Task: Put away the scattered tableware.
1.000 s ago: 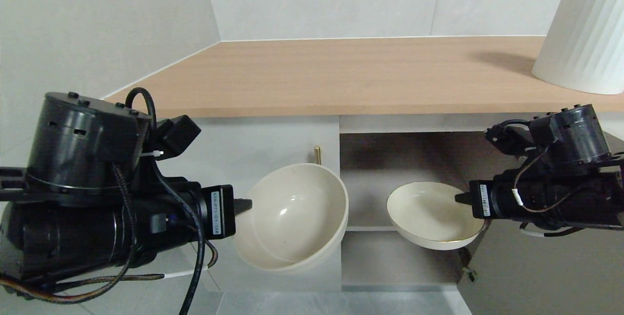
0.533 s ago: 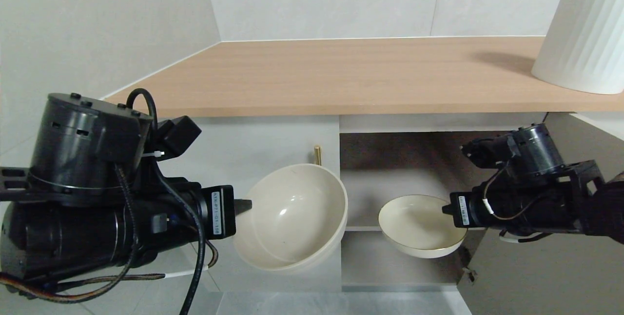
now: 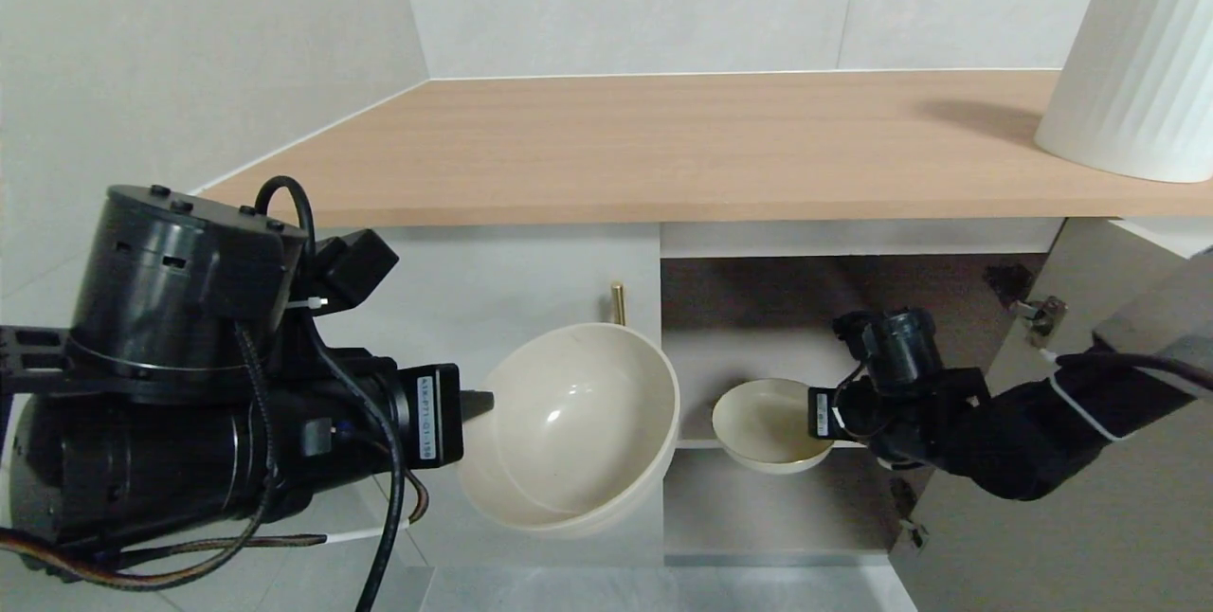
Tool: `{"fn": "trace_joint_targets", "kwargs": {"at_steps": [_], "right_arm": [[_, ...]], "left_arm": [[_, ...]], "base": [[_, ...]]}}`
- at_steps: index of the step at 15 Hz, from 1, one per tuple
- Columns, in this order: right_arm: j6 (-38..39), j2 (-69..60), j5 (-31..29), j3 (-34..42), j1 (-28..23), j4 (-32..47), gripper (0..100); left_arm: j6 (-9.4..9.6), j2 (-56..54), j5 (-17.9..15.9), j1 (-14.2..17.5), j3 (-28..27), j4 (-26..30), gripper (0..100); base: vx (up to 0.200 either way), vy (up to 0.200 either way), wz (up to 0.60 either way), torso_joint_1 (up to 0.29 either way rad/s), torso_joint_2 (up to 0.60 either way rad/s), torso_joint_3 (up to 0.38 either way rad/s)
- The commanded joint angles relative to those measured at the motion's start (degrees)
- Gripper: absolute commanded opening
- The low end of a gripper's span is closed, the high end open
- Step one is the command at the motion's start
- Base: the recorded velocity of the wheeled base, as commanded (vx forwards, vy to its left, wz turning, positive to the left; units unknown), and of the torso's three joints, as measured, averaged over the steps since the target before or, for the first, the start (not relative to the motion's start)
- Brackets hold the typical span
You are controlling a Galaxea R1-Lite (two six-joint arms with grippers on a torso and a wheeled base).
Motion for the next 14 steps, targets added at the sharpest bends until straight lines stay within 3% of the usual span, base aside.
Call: {"fn": "trace_joint_targets", "kwargs": {"at_steps": [1,7,14], "right_arm": [[0.23,8.43,-2.21,-1.73,-1.15,-3.74,0],[0.31,18.19,-10.56,-12.9,-4.75,-5.67,0],[0.4,22.06,-13.99,-19.14,-6.24,-5.76,0]], "left_arm": [[-0.02,0.08,0.04,-0.32,-0.01,-0.01,0],[-0.02,1.31,0.04,-0.58,-0.01,-0.01,0],[-0.11,1.84,0.13,-0.93,-0.01,-0.01,0]], "base": [[0.0,0.0,0.0,0.0,0.0,0.0],[0.0,0.0,0.0,0.0,0.0,0.0],[0.0,0.0,0.0,0.0,0.0,0.0]]}}
